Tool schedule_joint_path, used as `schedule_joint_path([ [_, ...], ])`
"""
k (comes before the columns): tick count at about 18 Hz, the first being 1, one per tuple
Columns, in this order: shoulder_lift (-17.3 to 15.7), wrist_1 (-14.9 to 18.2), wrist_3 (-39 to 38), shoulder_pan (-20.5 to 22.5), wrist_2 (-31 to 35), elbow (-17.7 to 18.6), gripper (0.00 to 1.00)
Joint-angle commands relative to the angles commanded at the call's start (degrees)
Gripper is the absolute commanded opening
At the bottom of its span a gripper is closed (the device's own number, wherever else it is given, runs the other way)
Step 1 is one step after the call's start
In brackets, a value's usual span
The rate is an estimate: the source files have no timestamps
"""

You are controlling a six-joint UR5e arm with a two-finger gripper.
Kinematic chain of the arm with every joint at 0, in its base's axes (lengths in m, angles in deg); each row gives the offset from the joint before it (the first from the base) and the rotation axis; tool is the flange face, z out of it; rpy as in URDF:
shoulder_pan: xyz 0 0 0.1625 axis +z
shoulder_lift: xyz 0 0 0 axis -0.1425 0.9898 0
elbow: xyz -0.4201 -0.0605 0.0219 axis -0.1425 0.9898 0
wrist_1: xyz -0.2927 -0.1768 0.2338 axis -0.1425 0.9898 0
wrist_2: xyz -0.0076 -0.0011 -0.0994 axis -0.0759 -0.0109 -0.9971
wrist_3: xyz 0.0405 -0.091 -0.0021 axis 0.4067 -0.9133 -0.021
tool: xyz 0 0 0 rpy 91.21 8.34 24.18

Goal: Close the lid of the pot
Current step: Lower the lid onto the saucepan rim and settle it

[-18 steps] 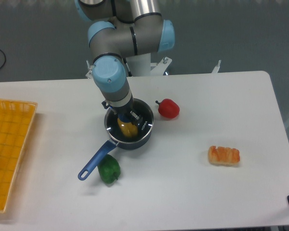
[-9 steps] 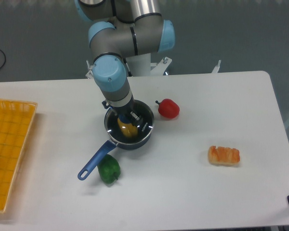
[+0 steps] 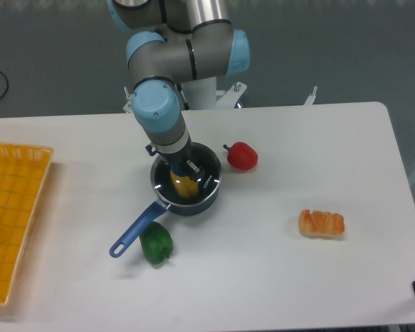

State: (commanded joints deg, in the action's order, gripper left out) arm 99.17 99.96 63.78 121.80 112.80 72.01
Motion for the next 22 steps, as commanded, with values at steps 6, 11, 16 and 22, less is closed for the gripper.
schedule_joint_path([
  [6, 0.09, -0.09, -0.08, 0.09, -0.35, -0.26, 0.58],
  [11, 0.26, 0.0, 0.0, 0.18, 0.0, -0.26, 0.62],
  [16, 0.53, -0.09, -0.34, 0.09, 1.22, -0.17, 1.0],
  [22, 0.7, -0.09, -0.43, 0.26, 1.41, -1.66, 1.0],
])
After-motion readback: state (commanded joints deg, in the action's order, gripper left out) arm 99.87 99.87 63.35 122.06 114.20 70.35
